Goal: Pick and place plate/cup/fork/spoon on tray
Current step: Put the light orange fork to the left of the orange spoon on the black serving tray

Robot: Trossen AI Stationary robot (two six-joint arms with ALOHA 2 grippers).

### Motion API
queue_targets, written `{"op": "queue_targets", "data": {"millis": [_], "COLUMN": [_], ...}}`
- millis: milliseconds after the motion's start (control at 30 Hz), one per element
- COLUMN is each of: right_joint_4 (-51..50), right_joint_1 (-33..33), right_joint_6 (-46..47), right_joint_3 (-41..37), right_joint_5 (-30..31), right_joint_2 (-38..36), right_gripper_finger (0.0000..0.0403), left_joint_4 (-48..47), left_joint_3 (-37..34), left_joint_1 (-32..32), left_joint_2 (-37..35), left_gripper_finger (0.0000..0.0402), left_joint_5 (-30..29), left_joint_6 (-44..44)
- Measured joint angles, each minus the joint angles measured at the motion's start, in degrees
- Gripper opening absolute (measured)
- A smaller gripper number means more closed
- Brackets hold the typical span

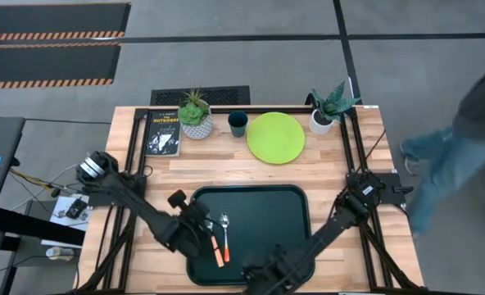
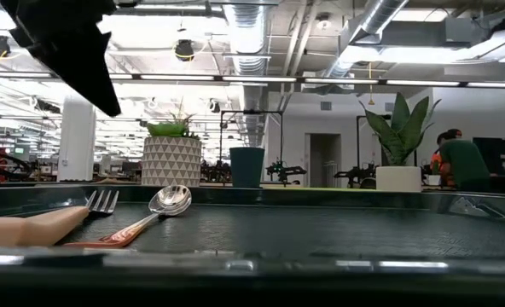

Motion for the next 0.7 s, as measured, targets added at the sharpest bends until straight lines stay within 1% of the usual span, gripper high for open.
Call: {"op": "queue_targets", "data": {"millis": [100,167,233,300,400,467,533,600,667,700], "right_joint_4": [-4.0,-5.0,-4.9,-4.9,-5.1,-5.3,-5.4,-5.3,-5.1,-5.0], "right_joint_1": [2.0,3.1,3.9,4.5,5.0,5.1,5.1,5.1,5.1,5.1], "right_joint_6": [3.0,4.3,4.6,5.0,5.0,5.0,5.0,5.0,5.1,5.1], "right_joint_3": [0.0,0.0,0.0,0.0,0.0,0.0,0.0,-0.3,-0.9,-1.0], "right_joint_5": [0.3,0.3,0.3,0.3,0.4,0.5,0.5,1.1,1.9,2.1], "right_joint_2": [-0.3,-0.1,-0.1,-0.1,0.0,0.0,0.0,0.0,0.0,0.1], "right_gripper_finger": [0.0068,0.0071,0.0072,0.0073,0.0073,0.0073,0.0073,0.0073,0.0073,0.0073], "left_joint_4": [14.8,22.0,26.0,27.2,28.7,30.4,31.5,34.1,36.8,37.4], "left_joint_3": [-8.8,-15.1,-20.2,-23.7,-26.4,-26.7,-26.5,-26.2,-26.2,-26.2], "left_joint_1": [2.4,4.4,6.7,8.9,11.3,12.2,12.5,12.7,13.0,13.3], "left_joint_2": [-6.1,-10.3,-14.2,-17.7,-21.3,-22.3,-22.4,-21.7,-20.6,-19.9], "left_gripper_finger": [0.0,0.0,0.0001,0.0008,0.0037,0.007,0.0107,0.0143,0.0169,0.0176], "left_joint_5": [4.0,6.7,8.7,10.3,12.9,14.8,17.2,21.0,23.5,24.1], "left_joint_6": [9.4,11.4,11.6,12.0,14.4,17.2,20.8,25.2,28.5,29.2]}}
